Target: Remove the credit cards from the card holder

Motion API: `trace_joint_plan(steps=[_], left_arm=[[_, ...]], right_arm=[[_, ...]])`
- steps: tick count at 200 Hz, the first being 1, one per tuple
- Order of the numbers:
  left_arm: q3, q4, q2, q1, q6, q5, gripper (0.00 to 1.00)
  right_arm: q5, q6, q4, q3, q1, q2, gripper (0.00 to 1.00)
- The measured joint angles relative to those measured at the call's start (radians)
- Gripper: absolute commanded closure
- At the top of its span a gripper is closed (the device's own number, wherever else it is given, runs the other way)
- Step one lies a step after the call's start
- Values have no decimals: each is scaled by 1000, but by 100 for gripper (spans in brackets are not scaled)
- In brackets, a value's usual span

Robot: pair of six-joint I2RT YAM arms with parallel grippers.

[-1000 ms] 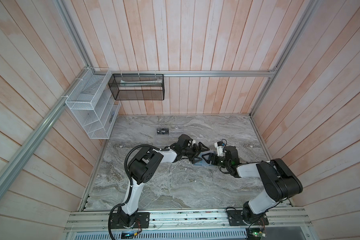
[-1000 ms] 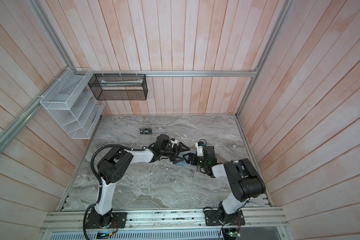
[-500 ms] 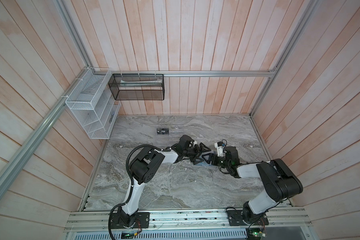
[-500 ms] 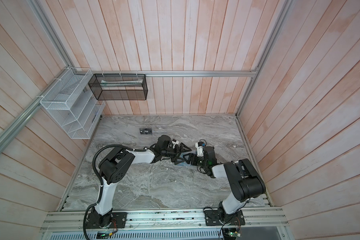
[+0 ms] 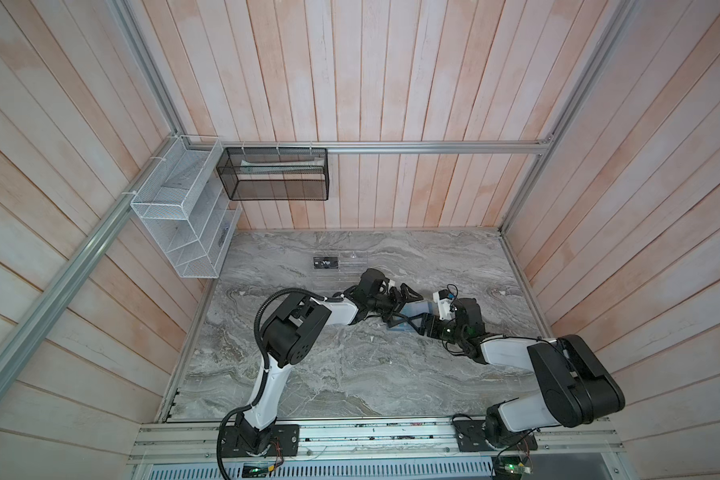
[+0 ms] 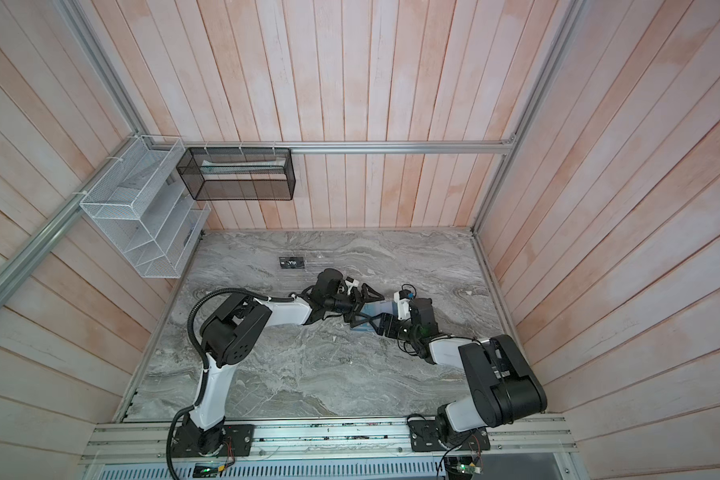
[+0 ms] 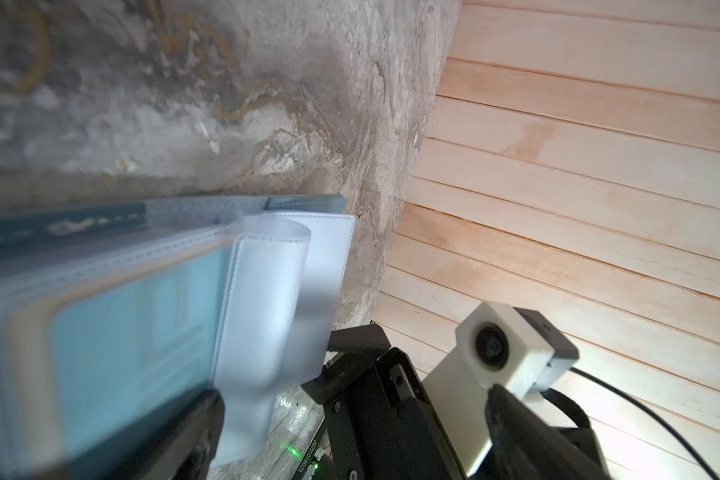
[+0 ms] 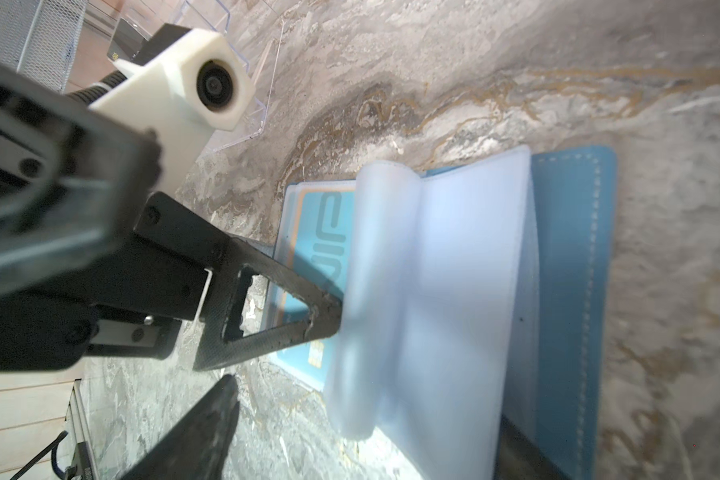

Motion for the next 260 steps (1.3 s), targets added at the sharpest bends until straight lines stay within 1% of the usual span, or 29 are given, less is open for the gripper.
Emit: trace_joint_plan(steps=[50,88,187,260], left_arm=[[41,-27,20,-5,0,-2,0],[77,-43,41,-15,0,-2,0],[174,-64,90,-39,-11,-2,0],[262,-69,135,-60,-29,-2,0]], right_arm=[[33,9,-96,-33,-41,-115,17],[36,20,-138,-41,-78,-153,17],[9,61,-134,-101,-88,-222,18],[2,107,-129,-153,-97,-339,20]])
